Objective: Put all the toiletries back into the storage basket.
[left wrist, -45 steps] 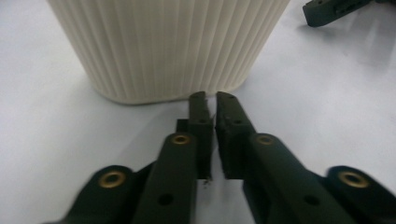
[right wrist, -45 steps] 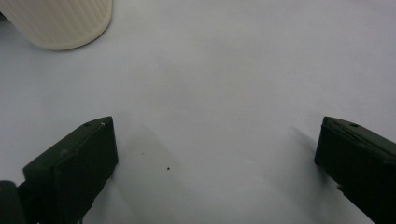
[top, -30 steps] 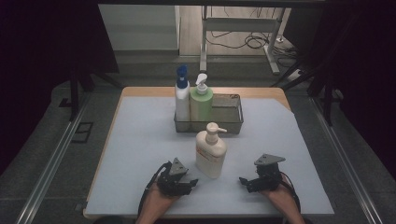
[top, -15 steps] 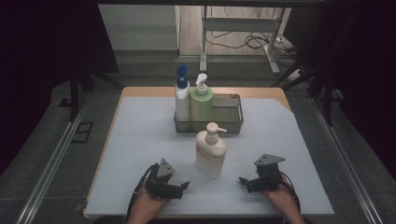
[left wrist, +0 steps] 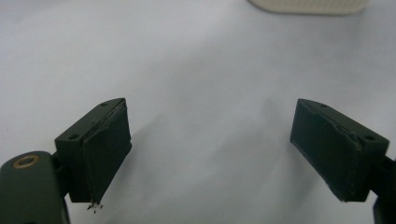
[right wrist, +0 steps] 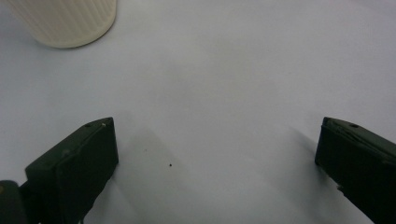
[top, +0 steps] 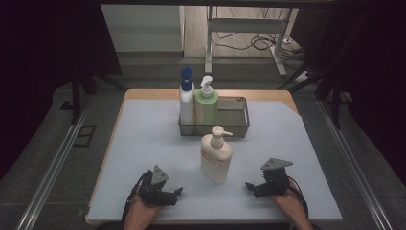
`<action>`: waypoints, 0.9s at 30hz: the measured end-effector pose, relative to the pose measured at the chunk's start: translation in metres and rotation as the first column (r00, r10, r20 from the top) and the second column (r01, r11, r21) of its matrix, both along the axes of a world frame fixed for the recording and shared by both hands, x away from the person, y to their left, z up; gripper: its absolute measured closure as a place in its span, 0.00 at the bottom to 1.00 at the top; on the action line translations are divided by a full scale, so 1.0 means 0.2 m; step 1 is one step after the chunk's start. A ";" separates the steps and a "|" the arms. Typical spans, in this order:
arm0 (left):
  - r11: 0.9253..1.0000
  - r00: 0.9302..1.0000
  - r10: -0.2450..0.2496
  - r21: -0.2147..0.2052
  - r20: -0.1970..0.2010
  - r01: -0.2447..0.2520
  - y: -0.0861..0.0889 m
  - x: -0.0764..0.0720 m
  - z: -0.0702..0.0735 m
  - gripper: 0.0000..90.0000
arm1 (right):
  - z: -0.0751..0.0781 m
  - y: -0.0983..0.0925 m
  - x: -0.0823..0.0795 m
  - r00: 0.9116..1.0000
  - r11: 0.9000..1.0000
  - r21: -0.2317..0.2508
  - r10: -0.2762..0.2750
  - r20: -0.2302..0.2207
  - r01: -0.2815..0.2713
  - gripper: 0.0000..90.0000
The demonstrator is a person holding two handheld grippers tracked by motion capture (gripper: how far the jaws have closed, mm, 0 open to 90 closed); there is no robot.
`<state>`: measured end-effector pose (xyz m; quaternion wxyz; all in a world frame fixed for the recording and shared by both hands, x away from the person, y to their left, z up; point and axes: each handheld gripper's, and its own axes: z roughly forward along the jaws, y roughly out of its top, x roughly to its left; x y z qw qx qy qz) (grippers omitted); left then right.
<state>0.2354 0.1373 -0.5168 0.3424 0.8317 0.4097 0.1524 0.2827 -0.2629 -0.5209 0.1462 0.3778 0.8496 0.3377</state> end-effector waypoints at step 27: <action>1.000 1.000 0.007 0.001 -0.005 -0.007 0.02 0.00 -0.03 0.14 | 0.16 0.08 -0.04 0.997 0.995 0.057 0.079 0.025 -0.080 0.00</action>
